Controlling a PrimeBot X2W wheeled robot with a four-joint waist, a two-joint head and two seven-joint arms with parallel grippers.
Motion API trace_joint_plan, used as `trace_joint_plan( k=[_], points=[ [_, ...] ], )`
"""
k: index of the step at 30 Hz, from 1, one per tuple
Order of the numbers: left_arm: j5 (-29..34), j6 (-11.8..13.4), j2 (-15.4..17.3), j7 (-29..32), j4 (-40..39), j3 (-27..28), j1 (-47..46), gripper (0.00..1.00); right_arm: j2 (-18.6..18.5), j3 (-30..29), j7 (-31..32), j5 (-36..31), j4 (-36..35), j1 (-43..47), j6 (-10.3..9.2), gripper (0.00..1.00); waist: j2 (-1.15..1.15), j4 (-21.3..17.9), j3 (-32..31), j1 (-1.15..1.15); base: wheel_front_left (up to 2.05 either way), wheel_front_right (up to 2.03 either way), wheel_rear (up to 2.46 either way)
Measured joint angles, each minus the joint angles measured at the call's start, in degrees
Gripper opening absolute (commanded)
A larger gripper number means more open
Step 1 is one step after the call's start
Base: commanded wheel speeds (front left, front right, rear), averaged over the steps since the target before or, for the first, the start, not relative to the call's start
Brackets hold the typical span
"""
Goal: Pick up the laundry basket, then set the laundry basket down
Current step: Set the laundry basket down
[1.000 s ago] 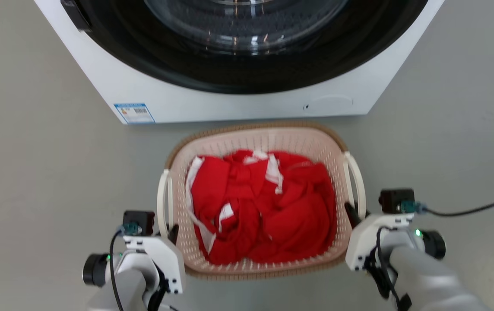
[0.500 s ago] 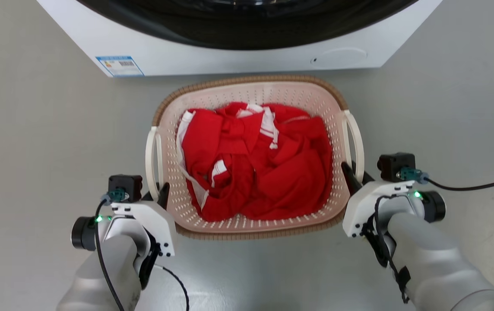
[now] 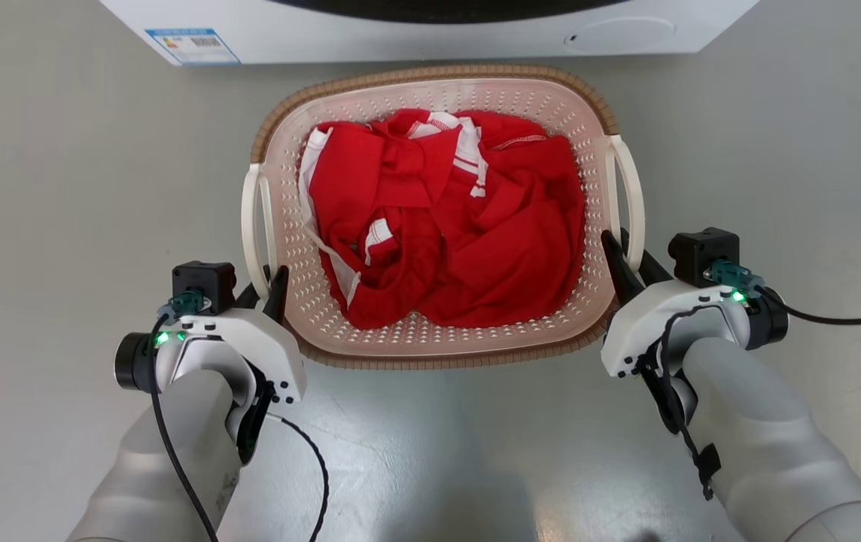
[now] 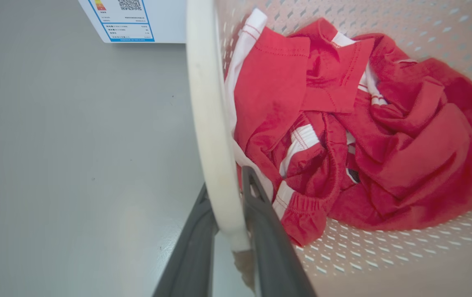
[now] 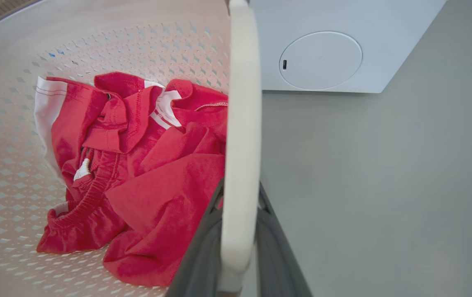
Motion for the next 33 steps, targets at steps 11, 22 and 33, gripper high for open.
trace_joint_plan(
  k=[11,22,33],
  points=[
    [1.03,0.24,0.56,-0.23,-0.91,-0.63,-1.43,0.0,-0.02,-3.07,-0.02,-0.3,-2.93,2.22,0.0,0.0,0.0,0.54,4.82,0.0,0.0,0.0,0.0],
    [2.65,0.68,1.64,-0.53,-2.65,-1.92,-2.86,0.0,-0.16,-3.05,-0.03,2.65,-3.24,0.94,0.0,0.0,0.0,-0.09,7.89,0.0,0.0,0.0,0.0],
    [2.99,1.52,2.58,-0.65,-4.6,-2.21,-3.61,0.0,-0.25,-3.21,-0.03,2.74,-3.23,-1.12,0.0,0.0,0.0,-0.37,10.11,0.0,0.0,0.0,0.0]
  ],
)
